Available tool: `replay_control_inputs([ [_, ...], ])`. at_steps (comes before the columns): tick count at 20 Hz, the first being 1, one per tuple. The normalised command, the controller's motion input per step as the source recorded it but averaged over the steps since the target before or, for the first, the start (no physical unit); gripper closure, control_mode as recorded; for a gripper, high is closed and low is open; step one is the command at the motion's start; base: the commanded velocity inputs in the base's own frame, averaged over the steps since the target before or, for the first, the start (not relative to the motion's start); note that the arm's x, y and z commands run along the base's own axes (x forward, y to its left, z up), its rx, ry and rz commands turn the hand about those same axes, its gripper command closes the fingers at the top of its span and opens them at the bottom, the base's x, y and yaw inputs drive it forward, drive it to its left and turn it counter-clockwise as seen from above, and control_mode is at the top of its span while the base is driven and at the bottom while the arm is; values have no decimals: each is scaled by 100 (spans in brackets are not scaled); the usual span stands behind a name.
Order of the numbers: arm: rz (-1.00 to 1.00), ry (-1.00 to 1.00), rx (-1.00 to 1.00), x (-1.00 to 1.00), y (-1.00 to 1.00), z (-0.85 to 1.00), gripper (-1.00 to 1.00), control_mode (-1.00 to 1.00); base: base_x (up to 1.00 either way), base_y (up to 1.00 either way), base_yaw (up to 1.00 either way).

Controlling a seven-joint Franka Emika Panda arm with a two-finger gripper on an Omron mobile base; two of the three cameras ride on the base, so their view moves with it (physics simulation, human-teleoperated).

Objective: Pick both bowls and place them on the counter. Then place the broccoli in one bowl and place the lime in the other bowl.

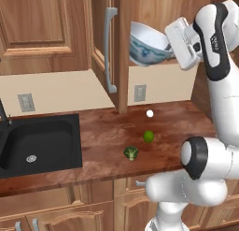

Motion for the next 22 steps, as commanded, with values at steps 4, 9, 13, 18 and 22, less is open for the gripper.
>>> replay_control_inputs([
  [4,0,1,0,-87,-22,-5,100,-100,0,0,0],
  [9,0,7,-6,-70,-24,-34,100,-100,0,0,0],
  [13,0,0,-8,-64,-18,-51,100,-100,0,0,0],
  [18,0,0,-13,-42,-14,-57,100,-100,0,0,0],
  [22,0,0,-22,-9,0,-71,100,-100,0,0,0],
])
